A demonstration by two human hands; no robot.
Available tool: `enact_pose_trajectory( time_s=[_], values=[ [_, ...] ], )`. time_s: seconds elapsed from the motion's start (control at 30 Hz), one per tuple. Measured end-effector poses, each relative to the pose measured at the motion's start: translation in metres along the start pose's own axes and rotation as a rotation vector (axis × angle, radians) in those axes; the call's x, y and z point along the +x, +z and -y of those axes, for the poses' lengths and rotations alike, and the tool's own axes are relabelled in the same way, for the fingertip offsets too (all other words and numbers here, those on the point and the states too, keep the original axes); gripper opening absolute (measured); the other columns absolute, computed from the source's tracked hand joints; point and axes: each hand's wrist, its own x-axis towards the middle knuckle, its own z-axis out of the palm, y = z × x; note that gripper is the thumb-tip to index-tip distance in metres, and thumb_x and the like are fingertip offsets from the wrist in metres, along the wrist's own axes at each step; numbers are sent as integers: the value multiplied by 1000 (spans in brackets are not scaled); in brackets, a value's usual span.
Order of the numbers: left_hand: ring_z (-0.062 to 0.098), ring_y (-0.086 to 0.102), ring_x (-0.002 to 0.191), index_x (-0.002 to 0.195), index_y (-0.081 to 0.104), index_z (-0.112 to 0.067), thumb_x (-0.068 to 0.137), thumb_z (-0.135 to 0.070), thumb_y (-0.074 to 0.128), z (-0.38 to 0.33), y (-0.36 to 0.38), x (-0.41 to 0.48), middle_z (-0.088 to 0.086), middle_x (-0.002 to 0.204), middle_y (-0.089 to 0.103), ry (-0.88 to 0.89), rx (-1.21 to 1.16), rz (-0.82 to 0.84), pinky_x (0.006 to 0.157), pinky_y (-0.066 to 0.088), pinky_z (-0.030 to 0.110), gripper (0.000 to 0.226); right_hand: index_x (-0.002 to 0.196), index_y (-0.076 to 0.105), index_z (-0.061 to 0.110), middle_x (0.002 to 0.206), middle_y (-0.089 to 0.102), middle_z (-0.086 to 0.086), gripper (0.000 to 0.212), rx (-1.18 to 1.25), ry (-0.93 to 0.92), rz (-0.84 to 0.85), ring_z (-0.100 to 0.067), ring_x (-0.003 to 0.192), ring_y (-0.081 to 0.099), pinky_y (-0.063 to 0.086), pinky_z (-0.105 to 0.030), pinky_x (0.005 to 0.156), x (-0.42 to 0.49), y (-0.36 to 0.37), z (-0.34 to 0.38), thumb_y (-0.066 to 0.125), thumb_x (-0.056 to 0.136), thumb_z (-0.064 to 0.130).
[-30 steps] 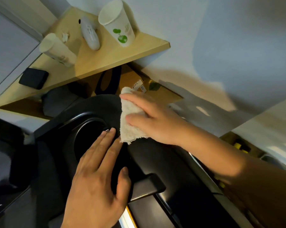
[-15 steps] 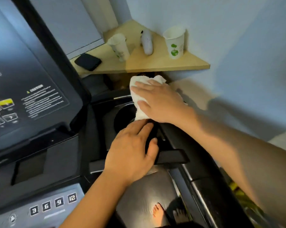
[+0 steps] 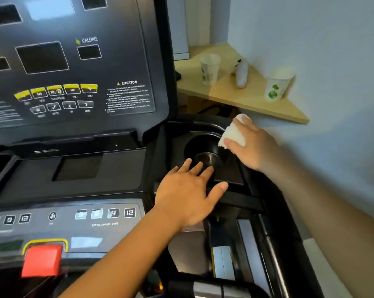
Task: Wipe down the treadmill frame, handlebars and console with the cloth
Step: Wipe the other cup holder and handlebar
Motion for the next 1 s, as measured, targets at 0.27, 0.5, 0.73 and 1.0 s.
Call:
enact_pose_trajectory(
  time_s=[0.27,0.5,0.73,1.0],
  values=[
    [19,26,148,152,33,-31,92,-66,1,5,6,-21,-4,160,32,110,53,-112,120,19,42,76,134,45,49,144,14,45,53,324,-68,-33,11,141,2,15,-23,110,-131,-13,-12,44,82,61],
    [13,23,147,148,34,-40,85,-72,-6,4,7,-12,-14,159,30,114,26,-144,111,30,36,81,138,45,39,153,26,21,41,359,151,-23,-18,137,32,24,-28,104,-85,-15,-5,50,97,41],
    [16,52,127,137,54,-30,95,-63,18,4,13,-19,-9,142,54,212,38,-239,98,42,37,64,135,53,36,154,35,8,40,248,7,-68,-22,143,29,26,-47,115,-113,-10,0,43,97,45],
    [18,59,96,131,55,-24,88,-51,45,-7,28,-25,-6,111,64,238,111,-384,84,45,36,52,137,26,59,154,-1,34,53,277,-39,100,4,143,-16,-4,-26,117,-207,-21,0,19,85,68]
  ],
)
